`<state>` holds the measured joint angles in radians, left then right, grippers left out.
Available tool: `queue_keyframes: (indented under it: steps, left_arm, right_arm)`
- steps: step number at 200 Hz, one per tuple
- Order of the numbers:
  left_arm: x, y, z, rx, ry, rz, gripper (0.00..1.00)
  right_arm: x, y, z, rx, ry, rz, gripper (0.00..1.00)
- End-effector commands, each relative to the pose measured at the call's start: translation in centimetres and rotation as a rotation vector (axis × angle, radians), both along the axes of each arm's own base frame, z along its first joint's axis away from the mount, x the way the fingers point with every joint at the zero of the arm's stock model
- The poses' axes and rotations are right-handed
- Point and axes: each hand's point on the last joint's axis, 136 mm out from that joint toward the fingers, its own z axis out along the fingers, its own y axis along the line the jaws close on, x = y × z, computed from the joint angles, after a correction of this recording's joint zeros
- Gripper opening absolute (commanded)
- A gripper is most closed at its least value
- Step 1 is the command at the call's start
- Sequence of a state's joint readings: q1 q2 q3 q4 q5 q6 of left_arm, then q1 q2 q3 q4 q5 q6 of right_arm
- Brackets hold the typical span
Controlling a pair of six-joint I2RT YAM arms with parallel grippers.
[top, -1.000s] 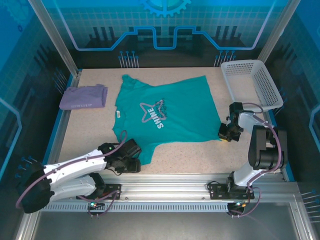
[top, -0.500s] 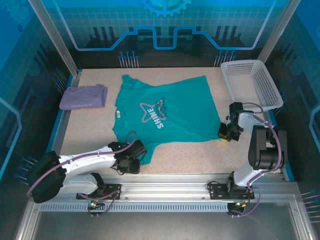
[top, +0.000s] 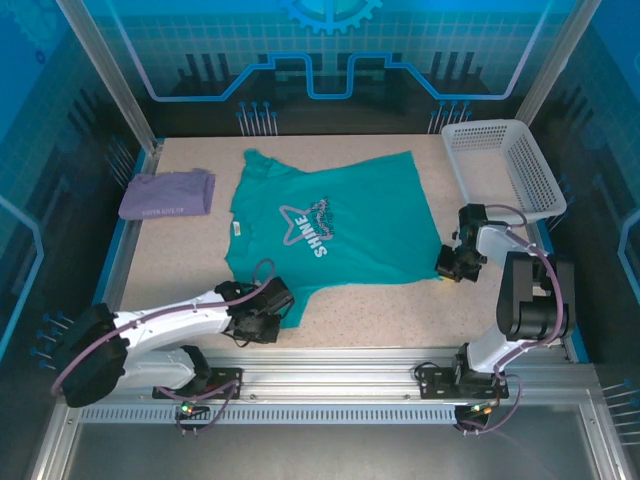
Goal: Fold the inside-out t-shirt
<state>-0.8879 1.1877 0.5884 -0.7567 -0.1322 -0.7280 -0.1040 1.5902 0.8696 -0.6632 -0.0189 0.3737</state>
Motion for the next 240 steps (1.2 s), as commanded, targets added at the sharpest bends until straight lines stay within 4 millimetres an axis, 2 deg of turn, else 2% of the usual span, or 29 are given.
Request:
queue_keyframes:
  steps: [1,14,19,28,44,55,68,84,100,121,146,166,192,208,225,234,240]
  left_arm:
    - [0.4,0.6,2.1,0.003,-0.056,0.015,0.0]
    - [1.4,0.6,3.9,-0.009,-0.123,0.025,0.0]
    - [2.0,0.7,4.9,-0.007,-0.161,0.028,0.0]
    - [3.3,1.3,7.0,0.01,-0.247,0.04,0.0]
    - [6.3,2.4,12.0,0.025,-0.445,0.068,0.0]
    - [8.3,2.7,16.3,0.008,-0.589,0.084,0.0]
    - [10.3,2.9,22.3,-0.02,-0.767,0.089,0.0]
    - [11.4,3.4,30.2,-0.054,-0.966,0.088,0.0]
    - [10.8,4.5,37.3,-0.108,-1.117,0.079,0.0]
    - [8.5,6.8,45.5,-0.211,-1.285,0.088,0.0]
    - [5.2,9.5,52.9,-0.382,-1.467,0.121,0.0]
    - [4.1,10.3,56.5,-0.418,-1.579,0.114,0.0]
    - [6.2,10.7,58.4,-0.219,-1.635,0.151,0.0]
    - [7.8,11.4,59.7,-0.023,-1.675,0.216,0.0]
    - [9.1,11.5,60.6,0.047,-1.697,0.238,0.0]
    - [11.0,11.9,60.0,0.116,-1.667,0.262,0.0]
    - [12.9,12.2,58.7,0.131,-1.613,0.285,0.0]
  right_arm:
    - [0.8,-0.2,1.4,-0.004,-0.069,-0.002,0.01]
    - [1.5,0.0,2.5,0.006,-0.117,-0.005,0.0]
    - [2.7,0.0,4.0,0.011,-0.166,-0.005,0.0]
    - [3.8,0.2,5.8,0.024,-0.227,-0.002,0.0]
    - [5.2,0.2,9.7,0.023,-0.339,0.006,0.0]
    - [6.1,0.3,12.7,0.022,-0.421,0.015,0.0]
    - [6.9,0.7,16.8,0.037,-0.522,0.031,0.0]
    - [7.0,1.1,22.4,0.043,-0.644,0.043,0.0]
    - [5.8,1.1,28.8,0.014,-0.782,0.057,0.0]
    - [2.1,0.5,36.4,-0.071,-0.953,0.057,0.0]
    - [-3.6,0.1,44.0,-0.156,-1.143,0.031,0.0]
    - [-7.4,0.6,48.2,-0.166,-1.27,0.025,0.0]
    - [-9.7,1.3,51.2,-0.149,-1.353,0.038,0.0]
    - [-9.4,1.2,51.9,-0.159,-1.373,0.036,0.0]
    - [-7.5,0.6,51.8,-0.179,-1.36,0.029,0.0]
    - [-6.0,0.4,51.2,-0.182,-1.343,0.028,0.0]
    - [-4.8,0.3,50.6,-0.179,-1.326,0.028,0.0]
